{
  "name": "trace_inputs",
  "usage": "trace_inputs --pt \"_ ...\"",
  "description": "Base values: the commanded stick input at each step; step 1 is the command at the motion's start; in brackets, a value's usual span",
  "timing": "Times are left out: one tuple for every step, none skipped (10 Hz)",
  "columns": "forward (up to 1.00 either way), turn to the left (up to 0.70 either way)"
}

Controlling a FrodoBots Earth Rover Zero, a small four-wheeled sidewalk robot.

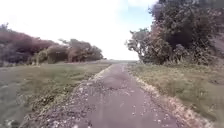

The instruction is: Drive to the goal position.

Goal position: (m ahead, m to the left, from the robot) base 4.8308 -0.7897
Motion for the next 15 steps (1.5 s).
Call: trace_inputs --pt "0.85 0.00" --pt "0.85 0.00" --pt "0.85 0.00" --pt "0.85 0.00" --pt "0.85 0.00" --pt "0.85 0.00" --pt "0.85 0.00" --pt "0.85 0.00" --pt "0.85 0.00" --pt "0.85 0.00" --pt "0.85 0.00" --pt "0.85 0.00" --pt "0.85 -0.02" --pt "0.85 -0.04" --pt "0.85 -0.18"
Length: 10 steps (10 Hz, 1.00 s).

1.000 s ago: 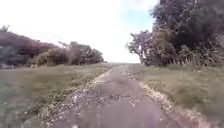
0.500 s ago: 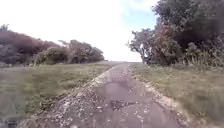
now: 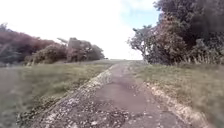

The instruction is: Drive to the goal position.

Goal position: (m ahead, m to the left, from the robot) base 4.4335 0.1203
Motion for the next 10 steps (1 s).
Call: trace_inputs --pt "0.85 -0.22" --pt "0.85 -0.27" --pt "0.85 -0.27" --pt "0.85 -0.15" --pt "0.85 -0.10" --pt "0.85 -0.06" --pt "0.85 0.00" --pt "0.85 0.00" --pt "0.85 0.00" --pt "0.85 0.00"
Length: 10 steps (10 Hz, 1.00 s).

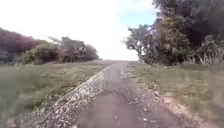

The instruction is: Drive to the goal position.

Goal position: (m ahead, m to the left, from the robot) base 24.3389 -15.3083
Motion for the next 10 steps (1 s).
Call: trace_inputs --pt "0.85 0.00" --pt "0.85 0.00" --pt "0.85 0.00" --pt "0.85 0.00" --pt "0.85 0.00" --pt "0.85 -0.09" --pt "0.85 -0.15" --pt "0.85 -0.23" --pt "0.85 -0.21" --pt "0.85 0.00"
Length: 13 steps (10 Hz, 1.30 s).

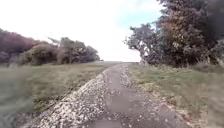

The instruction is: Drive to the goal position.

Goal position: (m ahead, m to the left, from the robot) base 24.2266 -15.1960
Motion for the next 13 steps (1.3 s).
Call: trace_inputs --pt "0.85 0.00" --pt "0.85 0.00" --pt "0.85 0.00" --pt "0.85 0.00" --pt "0.85 0.00" --pt "0.85 0.00" --pt "0.85 -0.28" --pt "0.85 -0.31" --pt "0.85 -0.31" --pt "0.85 -0.20" --pt "0.85 -0.09" --pt "0.85 0.00" --pt "0.85 0.00"
